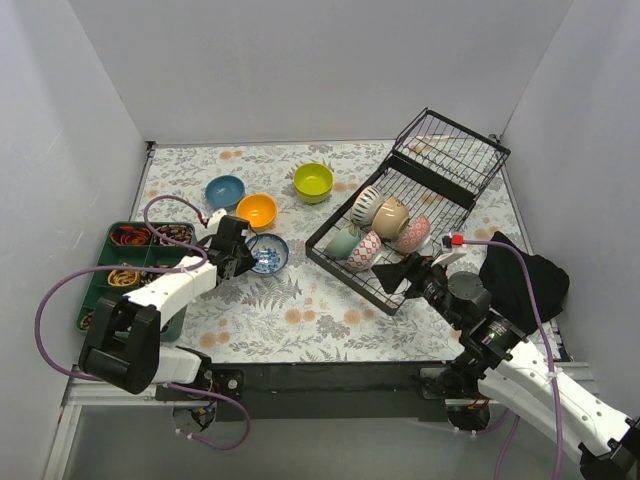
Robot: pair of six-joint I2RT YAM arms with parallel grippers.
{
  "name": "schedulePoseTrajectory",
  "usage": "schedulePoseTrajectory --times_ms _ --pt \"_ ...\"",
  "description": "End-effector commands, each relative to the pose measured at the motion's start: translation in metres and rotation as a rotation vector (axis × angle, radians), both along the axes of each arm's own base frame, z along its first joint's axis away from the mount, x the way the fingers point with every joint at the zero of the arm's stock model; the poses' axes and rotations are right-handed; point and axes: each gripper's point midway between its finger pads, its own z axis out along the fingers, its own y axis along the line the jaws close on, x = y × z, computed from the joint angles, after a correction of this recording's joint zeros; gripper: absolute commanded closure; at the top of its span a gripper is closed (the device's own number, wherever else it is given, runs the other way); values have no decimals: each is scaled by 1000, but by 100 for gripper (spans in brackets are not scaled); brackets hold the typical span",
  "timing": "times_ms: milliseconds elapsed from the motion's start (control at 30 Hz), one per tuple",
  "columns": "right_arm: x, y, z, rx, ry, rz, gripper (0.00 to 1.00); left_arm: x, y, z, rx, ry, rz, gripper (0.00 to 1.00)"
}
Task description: Unload the bowls from the dish rack
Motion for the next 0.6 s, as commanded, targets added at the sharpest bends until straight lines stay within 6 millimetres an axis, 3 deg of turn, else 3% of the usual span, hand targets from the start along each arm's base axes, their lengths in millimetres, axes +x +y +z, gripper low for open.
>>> schedulePoseTrajectory --times_ms 0,300,367,533,567 --pt "9 -8 21 -21 -48 -50 4 6 -4 11 -48 -58 16 77" --pt "20 -32 15 -188 3 -166 1 10 -1 51 -51 -154 0 52" --pt "24 -41 20 -226 1 -208 1 12 0 70 -39 -191 -14 41" --pt "36 -54 29 -323 13 -291 1 19 6 118 14 -298 -53 27" --pt "38 -56 27 -349 23 -299 1 21 7 130 21 -326 -59 20"
